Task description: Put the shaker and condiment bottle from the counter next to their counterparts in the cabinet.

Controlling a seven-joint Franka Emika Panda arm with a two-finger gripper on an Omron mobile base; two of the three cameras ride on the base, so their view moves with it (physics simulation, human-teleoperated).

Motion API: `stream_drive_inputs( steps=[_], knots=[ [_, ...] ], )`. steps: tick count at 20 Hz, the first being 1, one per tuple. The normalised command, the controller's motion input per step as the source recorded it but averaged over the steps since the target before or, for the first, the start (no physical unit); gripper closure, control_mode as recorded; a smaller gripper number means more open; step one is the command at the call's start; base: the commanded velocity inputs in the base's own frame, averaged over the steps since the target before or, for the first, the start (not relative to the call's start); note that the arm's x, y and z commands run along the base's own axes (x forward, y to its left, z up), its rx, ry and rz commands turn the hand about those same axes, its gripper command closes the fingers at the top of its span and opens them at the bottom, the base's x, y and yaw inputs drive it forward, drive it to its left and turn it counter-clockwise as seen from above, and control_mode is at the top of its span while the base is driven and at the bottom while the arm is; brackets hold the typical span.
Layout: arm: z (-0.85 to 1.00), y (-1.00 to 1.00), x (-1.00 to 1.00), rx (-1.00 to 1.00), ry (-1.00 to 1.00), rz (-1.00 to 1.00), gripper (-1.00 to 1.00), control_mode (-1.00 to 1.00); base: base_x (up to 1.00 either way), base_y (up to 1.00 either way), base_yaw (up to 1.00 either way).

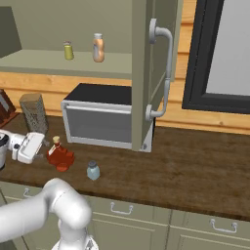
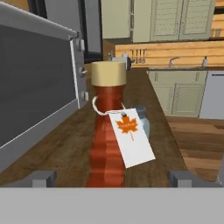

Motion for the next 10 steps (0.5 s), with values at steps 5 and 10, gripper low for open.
stream_drive_inputs(
  steps=[5,10],
  knots=[
    [-0.05,0.00,0.01,0.00,0.00,0.06,-1.00,-1.00,0.00,0.00,0.00],
    [0.00,-0.02,0.00,0.00,0.00,0.04,-1.00,-1.00,0.00,0.00,0.00]
  ],
)
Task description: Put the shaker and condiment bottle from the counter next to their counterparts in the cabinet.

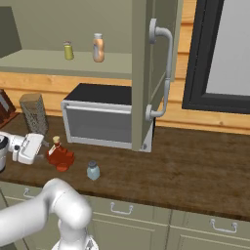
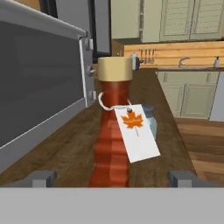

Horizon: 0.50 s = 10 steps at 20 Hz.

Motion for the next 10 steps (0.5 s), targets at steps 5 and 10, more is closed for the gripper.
stream_drive_inputs(
  steps=[5,10],
  knots=[
    [-0.01,-0.01,-0.05,0.04,0.01,0.00,-1.00,-1.00,0.00,0.00,0.00],
    [-0.04,-0.26,-0.06,0.12,0.02,0.00,-1.00,-1.00,0.00,0.00,0.00]
  ],
)
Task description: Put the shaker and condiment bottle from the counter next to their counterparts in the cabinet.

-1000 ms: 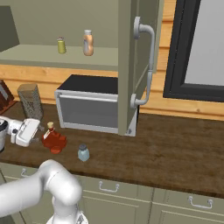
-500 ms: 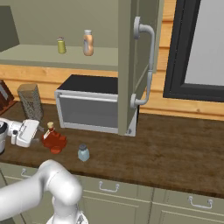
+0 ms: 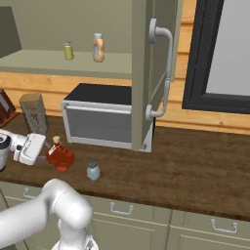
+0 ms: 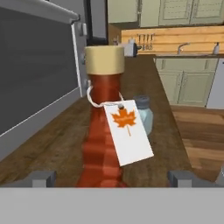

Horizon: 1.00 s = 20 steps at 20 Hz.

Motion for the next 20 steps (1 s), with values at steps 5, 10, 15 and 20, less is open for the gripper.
stream_drive_inputs(
  steps=[5,10,15,20],
  knots=[
    [-0.06,-0.51,0.00,0.16,0.01,0.00,-1.00,-1.00,0.00,0.00,0.00],
    [-0.20,-0.09,0.00,0.07,0.07,0.00,1.00,-1.00,0.00,0.00,0.00],
    [-0.05,0.00,0.13,0.04,0.09,0.04,1.00,-1.00,0.00,0.00,0.00],
    [0.43,0.00,-0.17,-0.03,0.00,0.49,1.00,-1.00,0.00,0.00,0.00]
  ],
)
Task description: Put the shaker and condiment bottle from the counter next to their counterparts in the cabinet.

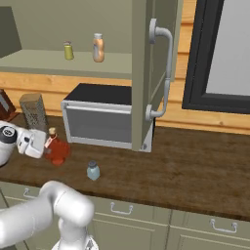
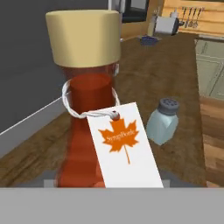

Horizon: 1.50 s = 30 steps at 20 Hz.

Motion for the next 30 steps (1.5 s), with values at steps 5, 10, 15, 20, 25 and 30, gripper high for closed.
stream_drive_inputs(
  steps=[5,10,15,20,25,30],
  knots=[
    [0.48,-0.06,-0.76,-0.08,-0.05,0.60,1.00,-1.00,0.00,0.00,0.00],
    [0.66,-0.29,-0.76,-0.01,-0.08,0.55,1.00,-1.00,0.00,0.00,0.00],
    [0.88,-0.48,-0.45,0.00,-0.08,0.51,1.00,-1.00,0.00,0.00,0.00],
    [0.99,-0.45,-0.40,0.01,-0.02,0.33,1.00,-1.00,0.00,0.00,0.00],
    [1.00,-0.36,-0.43,0.03,0.00,0.21,1.00,-1.00,0.00,0.00,0.00],
    [1.00,-0.34,-0.70,0.13,0.00,0.12,1.00,-1.00,0.00,0.00,0.00]
  ],
)
